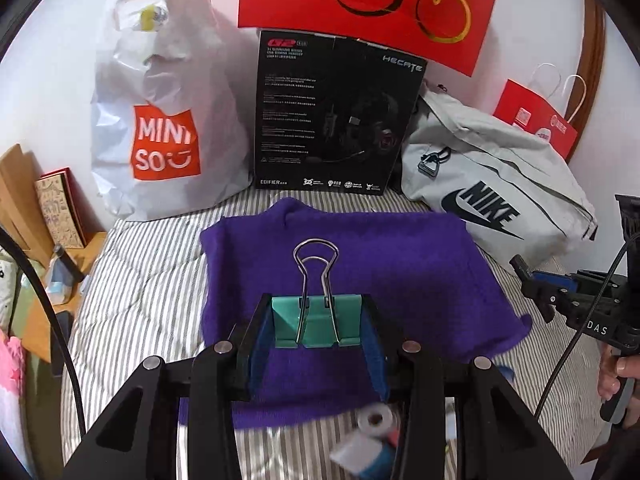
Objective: Organize rigid objects
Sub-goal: 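Carry the clip with the left tool while the right tool carries the black stick over the purple towel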
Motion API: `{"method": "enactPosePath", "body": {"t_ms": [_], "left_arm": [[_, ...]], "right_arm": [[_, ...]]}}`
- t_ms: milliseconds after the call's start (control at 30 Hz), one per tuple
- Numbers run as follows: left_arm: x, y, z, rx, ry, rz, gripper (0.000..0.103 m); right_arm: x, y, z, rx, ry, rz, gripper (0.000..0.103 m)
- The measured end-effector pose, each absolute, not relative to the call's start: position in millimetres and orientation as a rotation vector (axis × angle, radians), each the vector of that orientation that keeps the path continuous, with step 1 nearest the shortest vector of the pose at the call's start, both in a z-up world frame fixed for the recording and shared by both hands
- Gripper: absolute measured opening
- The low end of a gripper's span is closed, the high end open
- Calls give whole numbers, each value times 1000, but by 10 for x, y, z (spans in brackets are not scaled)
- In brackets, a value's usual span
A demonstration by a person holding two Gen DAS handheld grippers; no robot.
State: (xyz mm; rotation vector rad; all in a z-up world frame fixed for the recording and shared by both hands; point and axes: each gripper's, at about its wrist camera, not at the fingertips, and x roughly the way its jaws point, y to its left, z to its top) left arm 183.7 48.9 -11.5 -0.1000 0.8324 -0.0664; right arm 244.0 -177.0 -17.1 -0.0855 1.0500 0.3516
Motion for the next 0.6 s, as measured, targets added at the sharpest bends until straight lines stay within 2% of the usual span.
{"method": "enactPosePath", "body": {"t_ms": [600], "left_arm": [[2791, 513, -784, -130, 972, -65, 39]], "right_arm": [[3323, -1385, -893, -82, 1155, 329, 21]]}}
